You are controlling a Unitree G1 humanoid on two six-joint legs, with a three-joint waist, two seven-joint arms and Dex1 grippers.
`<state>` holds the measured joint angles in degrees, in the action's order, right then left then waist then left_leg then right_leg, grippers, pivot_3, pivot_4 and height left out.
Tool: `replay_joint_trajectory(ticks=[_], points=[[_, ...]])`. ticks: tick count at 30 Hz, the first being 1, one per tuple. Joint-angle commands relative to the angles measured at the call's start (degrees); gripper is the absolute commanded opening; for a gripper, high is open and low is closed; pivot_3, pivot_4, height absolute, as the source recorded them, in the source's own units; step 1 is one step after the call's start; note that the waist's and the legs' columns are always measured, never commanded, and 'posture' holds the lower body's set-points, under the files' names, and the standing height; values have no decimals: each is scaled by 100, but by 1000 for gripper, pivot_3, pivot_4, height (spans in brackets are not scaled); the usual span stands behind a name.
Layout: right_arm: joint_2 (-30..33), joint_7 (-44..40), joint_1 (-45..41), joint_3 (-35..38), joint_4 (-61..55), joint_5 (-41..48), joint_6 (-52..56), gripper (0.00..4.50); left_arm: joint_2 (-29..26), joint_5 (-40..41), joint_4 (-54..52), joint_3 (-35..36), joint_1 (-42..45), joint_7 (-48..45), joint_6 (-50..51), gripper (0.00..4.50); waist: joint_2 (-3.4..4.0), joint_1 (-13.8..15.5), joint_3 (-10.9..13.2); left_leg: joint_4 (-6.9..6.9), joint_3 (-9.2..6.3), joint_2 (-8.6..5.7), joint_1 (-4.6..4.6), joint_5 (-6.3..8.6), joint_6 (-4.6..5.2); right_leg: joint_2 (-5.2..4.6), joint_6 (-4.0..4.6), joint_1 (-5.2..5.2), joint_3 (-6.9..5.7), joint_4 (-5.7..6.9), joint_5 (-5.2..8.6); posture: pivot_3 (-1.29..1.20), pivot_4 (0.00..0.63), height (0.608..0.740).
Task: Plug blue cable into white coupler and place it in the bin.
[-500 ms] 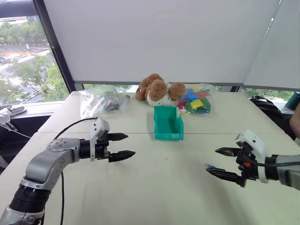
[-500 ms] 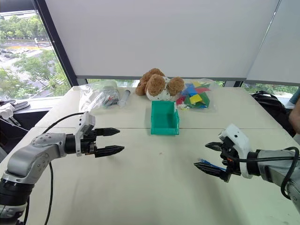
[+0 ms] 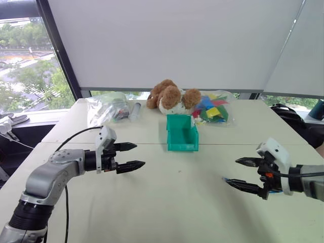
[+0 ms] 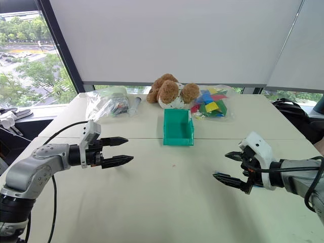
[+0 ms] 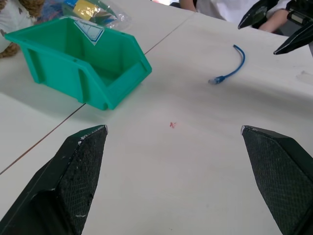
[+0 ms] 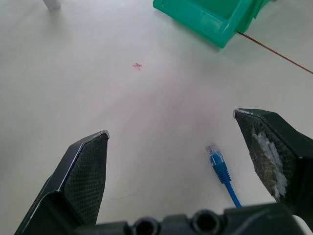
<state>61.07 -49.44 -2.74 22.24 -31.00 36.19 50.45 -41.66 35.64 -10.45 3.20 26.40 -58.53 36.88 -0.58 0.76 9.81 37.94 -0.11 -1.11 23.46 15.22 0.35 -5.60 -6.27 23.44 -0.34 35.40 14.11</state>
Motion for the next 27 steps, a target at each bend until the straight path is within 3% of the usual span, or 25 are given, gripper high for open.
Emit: replay_joint_trajectory(ticks=[1,8,14,27], points=[[69,-17,-26,142,55,-81,-133,4459,39,53,-144,92,121,16,-79,4500,0,2,0,0,0,0,0,0,0,0,0,0,0,0,0,0,150,740],[156,-87,-67,29,329,-327,-318,4459,152,-21,-75,15,188,2,-140,4500,0,-2,0,0,1,-1,0,0,0,2,0,0,0,0,0,0,150,740],[340,-480,203,-354,1288,-1190,-1440,4459,227,-77,-48,-17,238,11,-185,4500,0,1,0,1,2,-3,-1,0,0,4,-1,-2,-5,0,0,0,150,740],[-594,-1365,-564,-1311,4474,-1780,-3292,4459,316,-50,-141,-39,291,22,-105,4500,3,-24,1,6,7,-3,-11,-1,0,14,-19,-7,-4,14,-10,0,150,740]])
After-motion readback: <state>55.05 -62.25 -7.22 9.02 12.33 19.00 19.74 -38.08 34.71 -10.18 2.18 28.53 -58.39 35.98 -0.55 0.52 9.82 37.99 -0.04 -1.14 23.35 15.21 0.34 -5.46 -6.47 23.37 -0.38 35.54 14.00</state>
